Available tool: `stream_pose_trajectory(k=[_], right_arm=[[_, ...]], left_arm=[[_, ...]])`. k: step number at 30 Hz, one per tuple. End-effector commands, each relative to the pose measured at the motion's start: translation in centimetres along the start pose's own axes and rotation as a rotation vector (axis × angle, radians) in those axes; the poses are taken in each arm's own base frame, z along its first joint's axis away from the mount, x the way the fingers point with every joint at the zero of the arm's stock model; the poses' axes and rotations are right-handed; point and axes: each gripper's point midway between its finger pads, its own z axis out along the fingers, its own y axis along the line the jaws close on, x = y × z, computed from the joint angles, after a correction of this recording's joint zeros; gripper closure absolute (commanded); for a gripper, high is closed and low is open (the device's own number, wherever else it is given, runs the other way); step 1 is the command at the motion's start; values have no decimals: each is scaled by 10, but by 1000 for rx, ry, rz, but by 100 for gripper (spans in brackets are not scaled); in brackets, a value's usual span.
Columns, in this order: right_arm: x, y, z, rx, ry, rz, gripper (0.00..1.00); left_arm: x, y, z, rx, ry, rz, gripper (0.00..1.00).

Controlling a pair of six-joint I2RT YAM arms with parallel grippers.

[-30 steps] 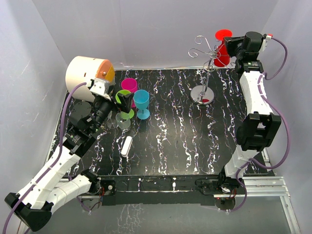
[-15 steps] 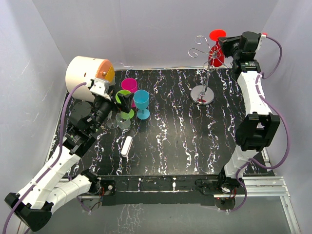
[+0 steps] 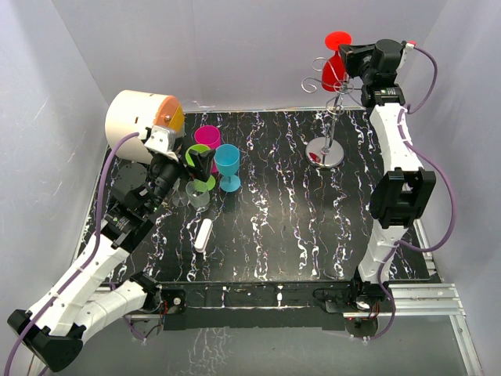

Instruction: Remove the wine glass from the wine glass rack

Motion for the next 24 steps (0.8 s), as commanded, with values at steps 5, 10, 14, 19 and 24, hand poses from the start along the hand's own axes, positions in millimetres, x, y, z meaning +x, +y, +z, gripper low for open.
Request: stream_pose_trajectory(k=[5, 10, 14, 19, 24], right_arm=[[18, 75, 0, -227, 5, 19, 100], [33, 99, 3, -320, 56, 31, 100], [45, 111, -4, -358, 89, 42, 100], [49, 130, -22, -412, 107, 35, 100], [70, 168, -58, -567, 200, -51, 100]], left_arm=[[-14, -2, 0, 4, -40, 1, 1], [-12, -2, 1, 6, -35, 2, 1], [-11, -2, 2, 3, -30, 3, 1], [-9, -2, 3, 3, -26, 4, 1], [-7, -1, 4, 1, -20, 6, 1]])
